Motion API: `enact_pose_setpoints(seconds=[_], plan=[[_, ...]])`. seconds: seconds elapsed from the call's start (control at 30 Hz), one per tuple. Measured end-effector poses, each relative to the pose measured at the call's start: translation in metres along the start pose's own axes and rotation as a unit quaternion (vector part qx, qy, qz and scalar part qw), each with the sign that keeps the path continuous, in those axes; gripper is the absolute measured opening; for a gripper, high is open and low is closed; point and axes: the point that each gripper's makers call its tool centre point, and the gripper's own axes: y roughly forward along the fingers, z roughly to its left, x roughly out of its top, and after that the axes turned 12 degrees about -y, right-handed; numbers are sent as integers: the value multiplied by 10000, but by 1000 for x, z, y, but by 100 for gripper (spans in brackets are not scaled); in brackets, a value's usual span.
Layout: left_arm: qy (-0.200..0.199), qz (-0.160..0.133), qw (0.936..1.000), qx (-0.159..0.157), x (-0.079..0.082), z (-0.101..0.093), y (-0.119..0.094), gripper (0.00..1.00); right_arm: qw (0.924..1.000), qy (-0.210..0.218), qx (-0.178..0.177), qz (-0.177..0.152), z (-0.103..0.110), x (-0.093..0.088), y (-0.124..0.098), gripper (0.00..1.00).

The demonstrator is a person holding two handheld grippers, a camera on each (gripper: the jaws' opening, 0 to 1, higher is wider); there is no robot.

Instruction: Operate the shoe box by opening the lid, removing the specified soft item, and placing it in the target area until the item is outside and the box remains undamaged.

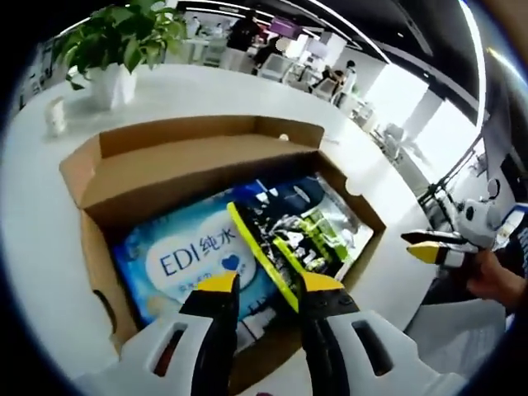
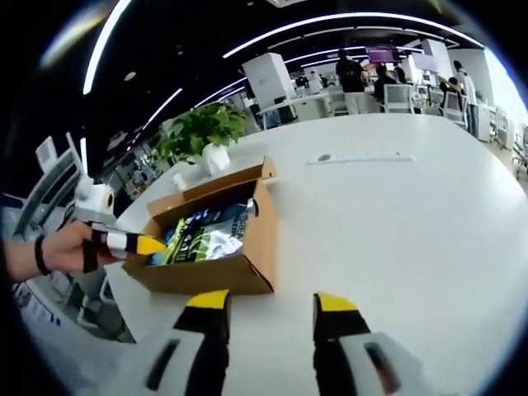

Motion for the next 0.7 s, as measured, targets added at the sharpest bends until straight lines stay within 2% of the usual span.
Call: enact_pose_setpoints(seconds=[0.07, 0.33, 0.43, 0.7], plan=[[-244, 62, 9997, -41, -4, 1, 2, 27, 10000, 34, 1, -6, 3, -3, -1, 37], [-540, 84, 9983, -184, -6, 0, 7, 24, 9999, 82, 56, 58, 10, -15, -2, 37], [-793, 39, 9964, -294, -4, 0, 9, 22, 9999, 104, 64, 88, 11, -17, -3, 37], [-931, 79, 9946, -448, -2, -5, 13, 15, 9998, 101, 90, 143, 12, -22, -5, 37]])
